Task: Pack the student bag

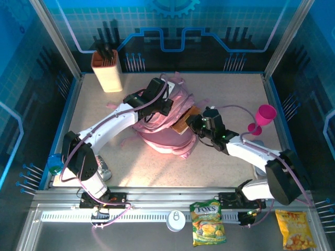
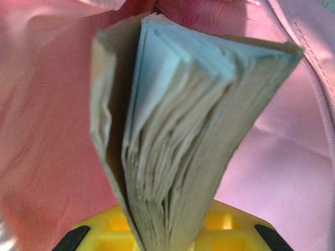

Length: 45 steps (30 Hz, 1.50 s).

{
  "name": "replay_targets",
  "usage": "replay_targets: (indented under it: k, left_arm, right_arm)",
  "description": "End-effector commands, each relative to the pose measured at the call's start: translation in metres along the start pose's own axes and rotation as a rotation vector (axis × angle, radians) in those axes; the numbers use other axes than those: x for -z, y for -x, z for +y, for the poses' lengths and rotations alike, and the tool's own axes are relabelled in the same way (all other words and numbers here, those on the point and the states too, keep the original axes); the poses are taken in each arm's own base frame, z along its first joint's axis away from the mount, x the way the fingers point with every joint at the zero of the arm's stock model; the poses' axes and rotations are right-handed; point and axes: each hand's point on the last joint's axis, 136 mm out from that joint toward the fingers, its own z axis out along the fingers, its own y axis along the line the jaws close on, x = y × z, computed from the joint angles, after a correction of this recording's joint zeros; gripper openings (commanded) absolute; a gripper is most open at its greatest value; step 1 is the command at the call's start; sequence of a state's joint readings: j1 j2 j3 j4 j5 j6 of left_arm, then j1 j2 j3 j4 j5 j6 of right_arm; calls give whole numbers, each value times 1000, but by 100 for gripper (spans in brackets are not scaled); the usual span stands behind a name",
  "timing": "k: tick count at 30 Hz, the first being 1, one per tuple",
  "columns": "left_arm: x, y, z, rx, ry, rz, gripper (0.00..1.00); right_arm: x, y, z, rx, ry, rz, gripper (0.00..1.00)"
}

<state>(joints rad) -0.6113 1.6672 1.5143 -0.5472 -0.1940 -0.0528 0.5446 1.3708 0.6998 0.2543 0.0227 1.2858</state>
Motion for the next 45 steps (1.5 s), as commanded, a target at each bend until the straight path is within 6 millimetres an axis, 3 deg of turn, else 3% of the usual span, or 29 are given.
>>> replay_targets:
  k: [1,8,10,15,21,25,30,34,37,39,45]
  left_arm:
    - [53,70,-15,44,-97,-249,0]
    - [56,74,-13,63,-99,-263,0]
    - [57,74,-11,72,-97,-264,0]
    - [57,72,-7,86,-96,-262,0]
    - [56,70,-5,98,-96,-258,0]
    - [56,71,-4,109,-99,-264,0]
    - [53,69,1,127,-94,-262,0]
    - [50,67,4,141,-91,-252,0]
    - [47,64,7,150,-92,-245,1]
    - [43,60,8,156,-95,-233,1]
    - [28,51,2,176,-131,-194,3]
  right_arm:
    - [-12,18,49,-22,140,-82,13]
    - [-63,13,40,-86,108,-66,14]
    - [-76,13,45,-111,118,-55,15]
    - [-103,1,39,-141,114,8,19]
    - [-105,-1,66,-96,243,35,19]
    - [-116,-11,54,-108,149,104,20]
    - [-128,-23,29,-182,95,160,31]
    - [-116,-24,18,-175,56,174,46]
    - [-93,-21,11,-144,37,164,55]
    - [-73,-17,11,-123,33,153,62]
    - [-5,-11,-31,-64,-96,64,74]
